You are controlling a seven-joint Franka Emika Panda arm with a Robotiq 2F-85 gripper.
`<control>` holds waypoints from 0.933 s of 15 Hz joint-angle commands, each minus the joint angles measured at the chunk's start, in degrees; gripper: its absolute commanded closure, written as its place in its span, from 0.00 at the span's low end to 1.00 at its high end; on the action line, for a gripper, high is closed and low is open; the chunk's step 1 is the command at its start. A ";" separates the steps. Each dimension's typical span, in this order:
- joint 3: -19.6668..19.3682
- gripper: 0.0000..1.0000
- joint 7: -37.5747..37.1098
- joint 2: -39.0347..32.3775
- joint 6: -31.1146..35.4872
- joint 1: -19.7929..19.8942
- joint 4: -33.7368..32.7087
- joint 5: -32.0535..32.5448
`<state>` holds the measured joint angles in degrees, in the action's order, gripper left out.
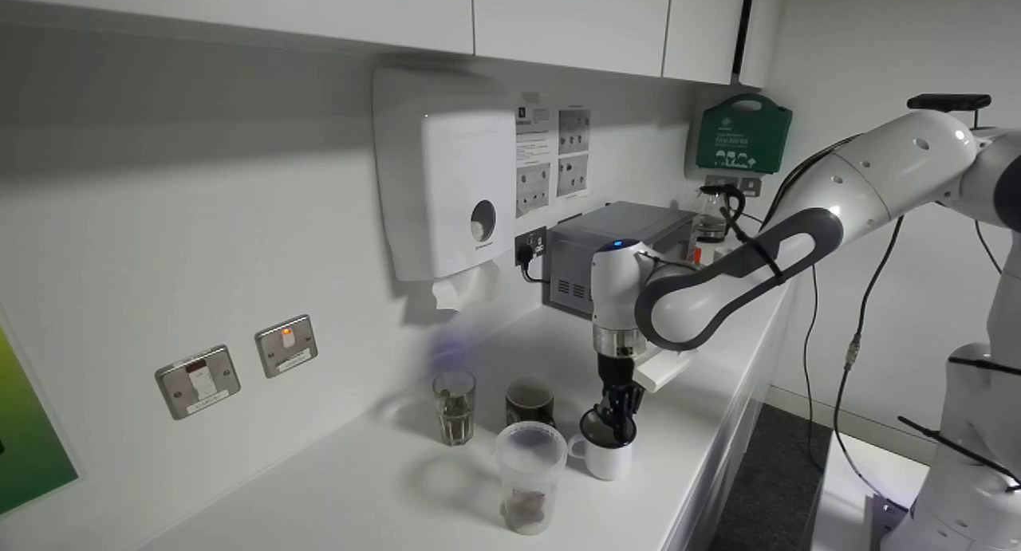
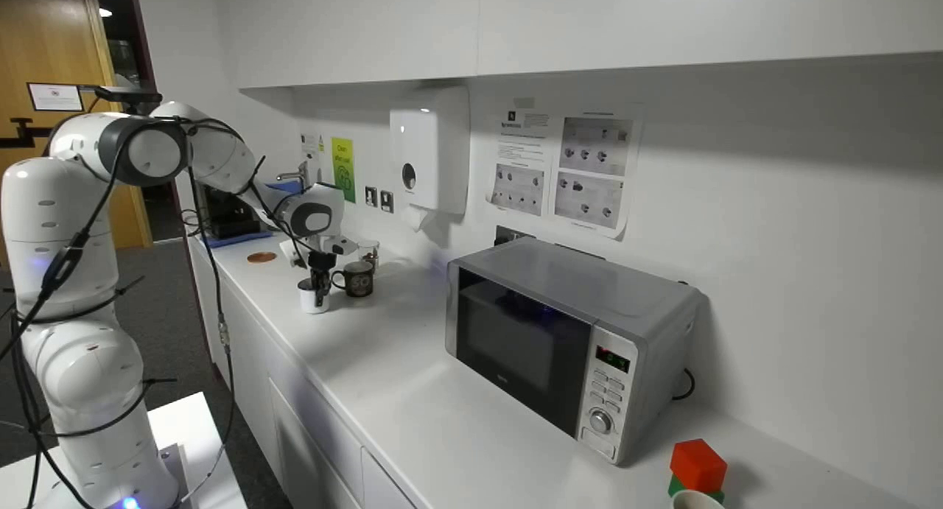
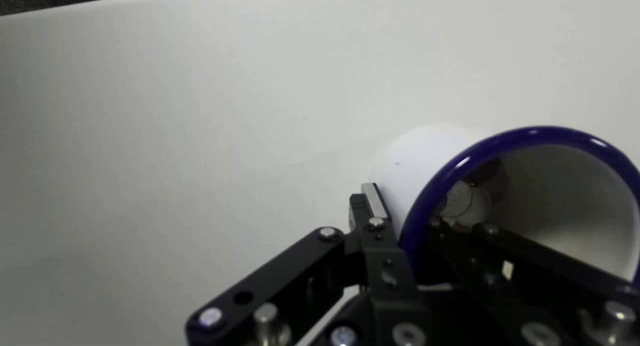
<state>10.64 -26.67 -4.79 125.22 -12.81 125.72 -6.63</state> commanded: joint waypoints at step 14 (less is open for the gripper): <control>6.48 0.98 -24.75 11.13 -3.51 -0.70 -6.07 5.02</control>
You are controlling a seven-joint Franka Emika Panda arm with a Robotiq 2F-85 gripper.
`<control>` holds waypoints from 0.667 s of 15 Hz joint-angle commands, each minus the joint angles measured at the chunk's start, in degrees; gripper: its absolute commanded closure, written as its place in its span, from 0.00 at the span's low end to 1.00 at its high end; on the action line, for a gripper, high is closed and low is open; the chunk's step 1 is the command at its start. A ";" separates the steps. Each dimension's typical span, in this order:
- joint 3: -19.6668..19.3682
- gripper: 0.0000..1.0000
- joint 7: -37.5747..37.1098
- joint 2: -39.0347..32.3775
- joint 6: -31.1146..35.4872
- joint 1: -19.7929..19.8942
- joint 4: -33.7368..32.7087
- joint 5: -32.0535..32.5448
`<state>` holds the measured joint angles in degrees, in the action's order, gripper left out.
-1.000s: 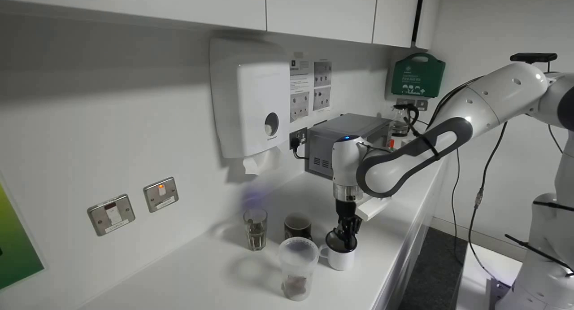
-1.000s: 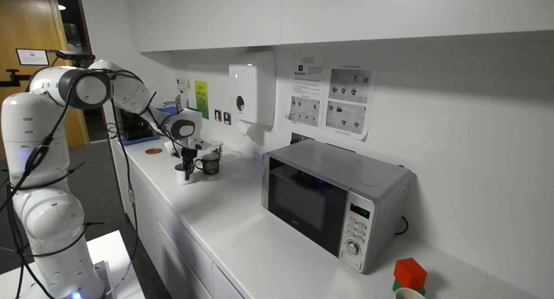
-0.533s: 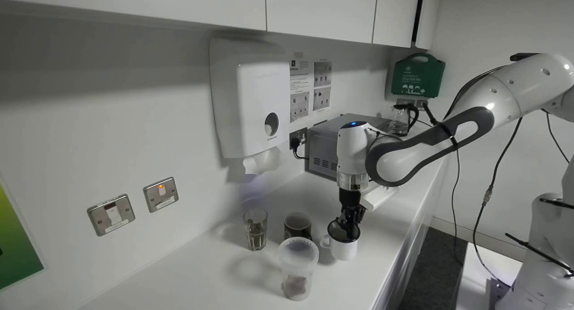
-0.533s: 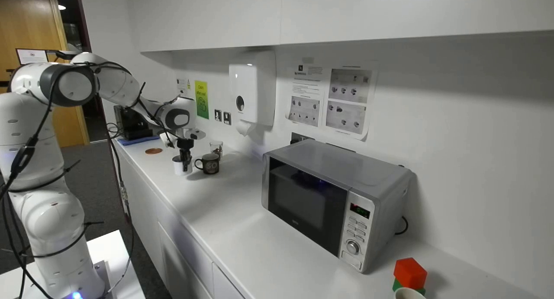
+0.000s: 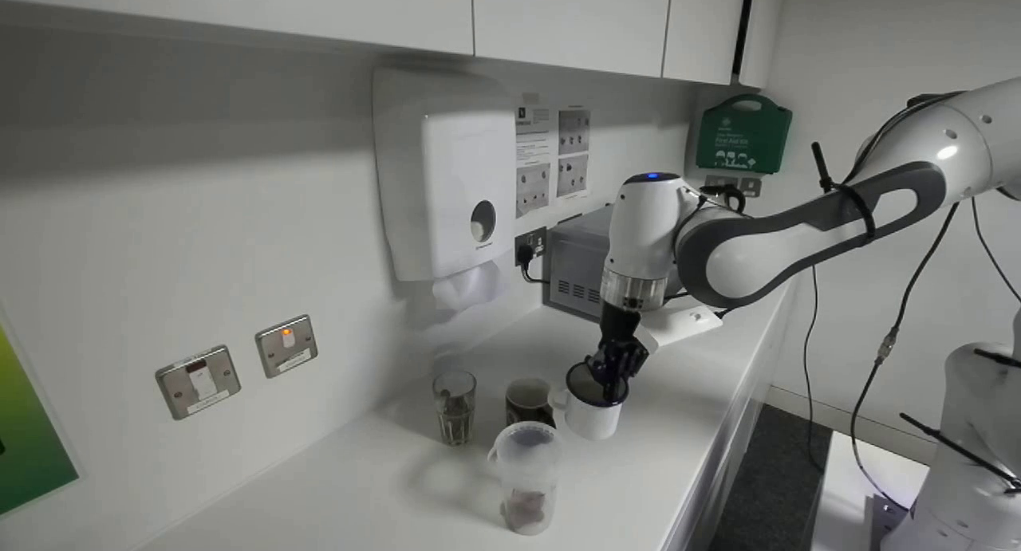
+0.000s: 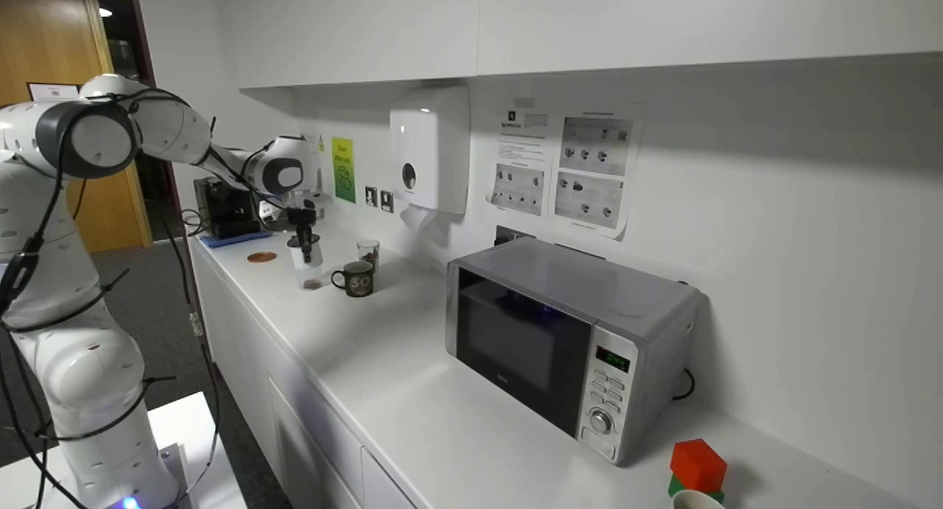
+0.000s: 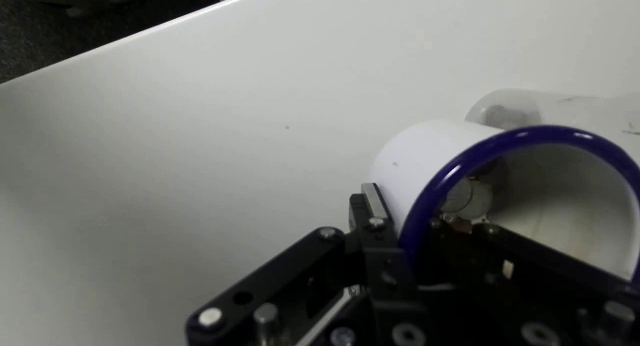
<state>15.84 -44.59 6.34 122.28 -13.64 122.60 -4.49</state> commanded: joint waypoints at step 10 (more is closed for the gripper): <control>3.09 0.98 -30.71 -6.26 -3.80 -1.23 -13.43 16.12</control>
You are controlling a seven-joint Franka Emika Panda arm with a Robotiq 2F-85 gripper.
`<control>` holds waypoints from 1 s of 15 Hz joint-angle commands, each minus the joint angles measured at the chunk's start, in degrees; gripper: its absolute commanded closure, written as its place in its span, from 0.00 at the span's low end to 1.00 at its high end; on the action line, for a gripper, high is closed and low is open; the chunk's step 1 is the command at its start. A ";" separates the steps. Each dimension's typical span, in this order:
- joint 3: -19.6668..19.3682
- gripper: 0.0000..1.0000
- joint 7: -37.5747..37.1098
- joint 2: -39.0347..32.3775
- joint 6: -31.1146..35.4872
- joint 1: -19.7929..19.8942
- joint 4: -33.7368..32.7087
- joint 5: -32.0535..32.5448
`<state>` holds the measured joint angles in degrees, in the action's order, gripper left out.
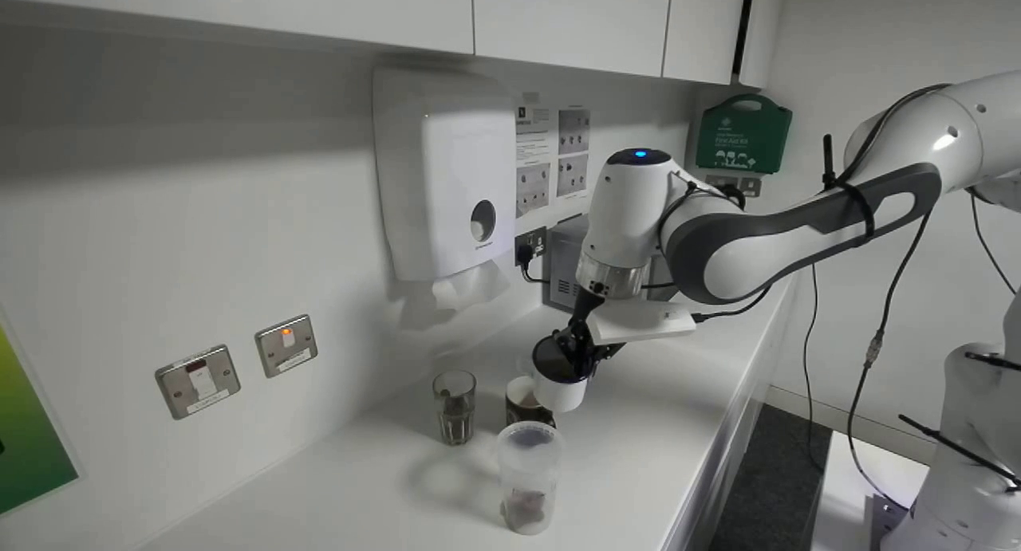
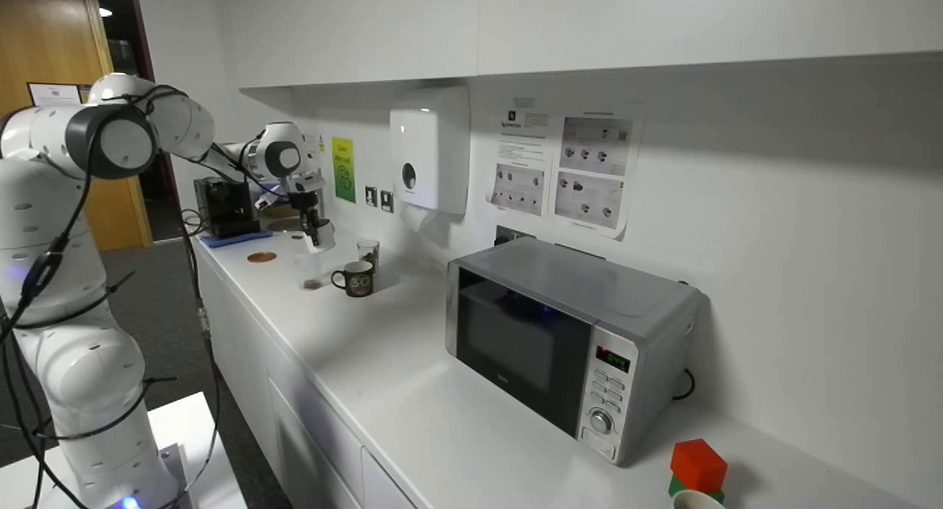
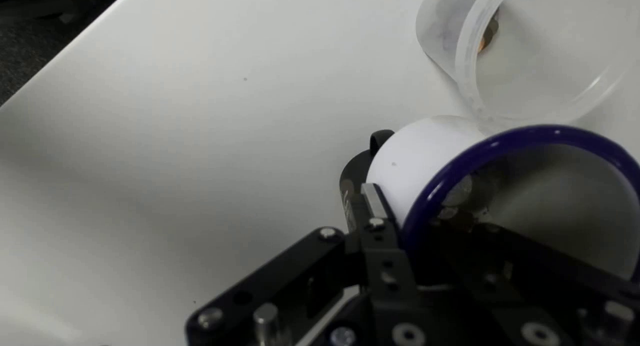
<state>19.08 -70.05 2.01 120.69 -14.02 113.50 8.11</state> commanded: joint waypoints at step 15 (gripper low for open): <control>0.23 0.98 -22.88 -6.79 -10.64 -5.24 -8.11 24.14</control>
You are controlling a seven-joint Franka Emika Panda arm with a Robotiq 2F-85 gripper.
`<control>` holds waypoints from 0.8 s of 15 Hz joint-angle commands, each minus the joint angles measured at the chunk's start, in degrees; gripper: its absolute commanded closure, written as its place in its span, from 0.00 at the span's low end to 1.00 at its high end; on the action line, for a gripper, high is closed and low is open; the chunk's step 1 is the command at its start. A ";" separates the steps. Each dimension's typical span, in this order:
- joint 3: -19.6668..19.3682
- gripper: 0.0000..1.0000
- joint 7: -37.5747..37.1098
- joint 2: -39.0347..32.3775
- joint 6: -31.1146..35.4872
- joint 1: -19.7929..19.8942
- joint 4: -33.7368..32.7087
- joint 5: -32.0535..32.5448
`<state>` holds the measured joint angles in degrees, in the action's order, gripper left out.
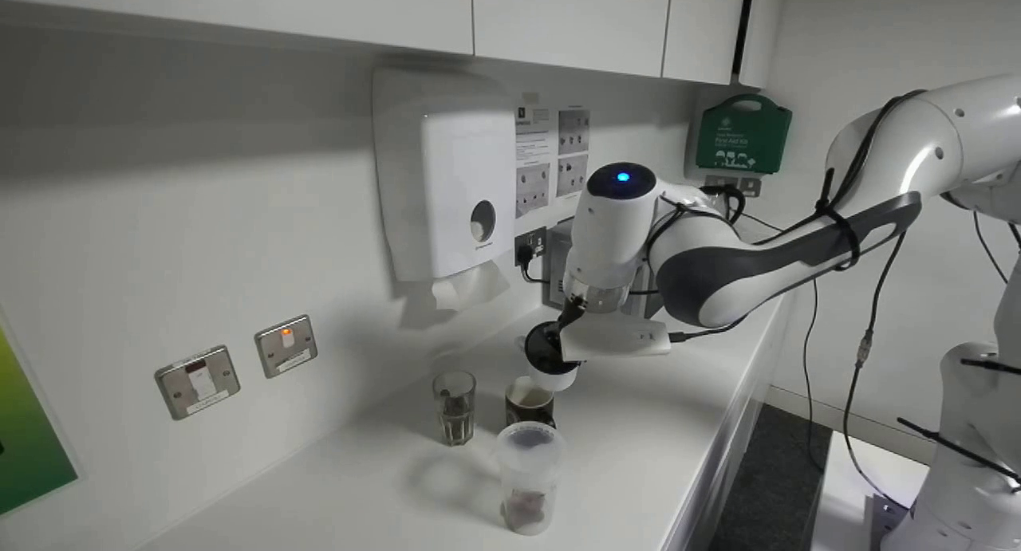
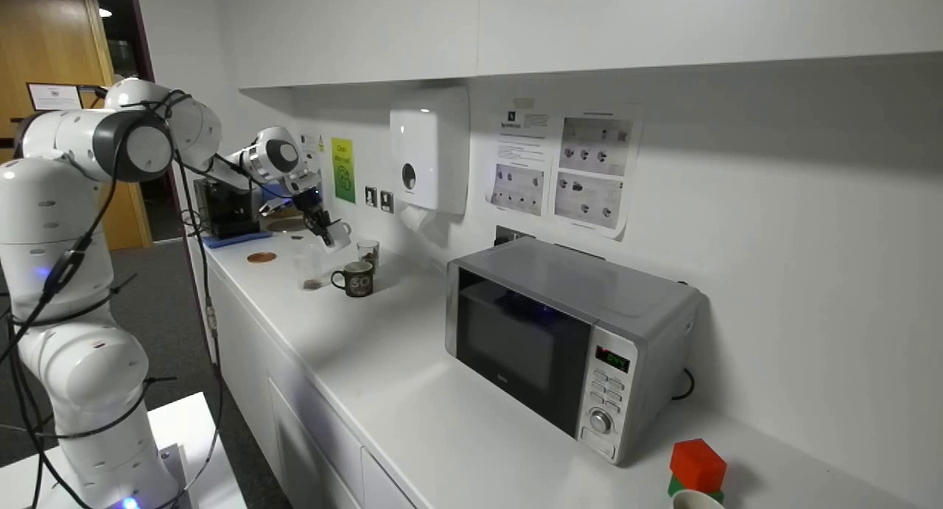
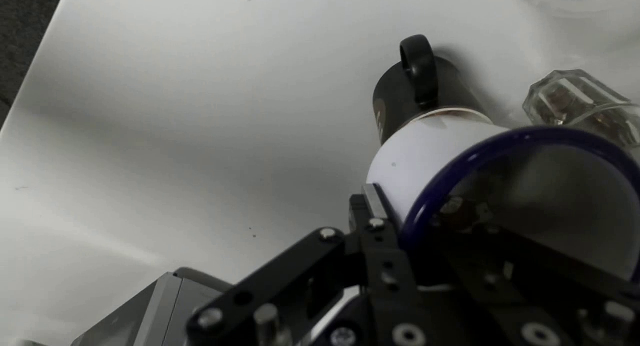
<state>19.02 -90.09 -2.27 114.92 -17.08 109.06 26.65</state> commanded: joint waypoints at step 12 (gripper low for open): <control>-0.10 0.98 -2.29 -11.97 -18.69 -11.00 -13.96 16.47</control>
<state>19.58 -92.52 -12.62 99.97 -26.49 99.18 40.39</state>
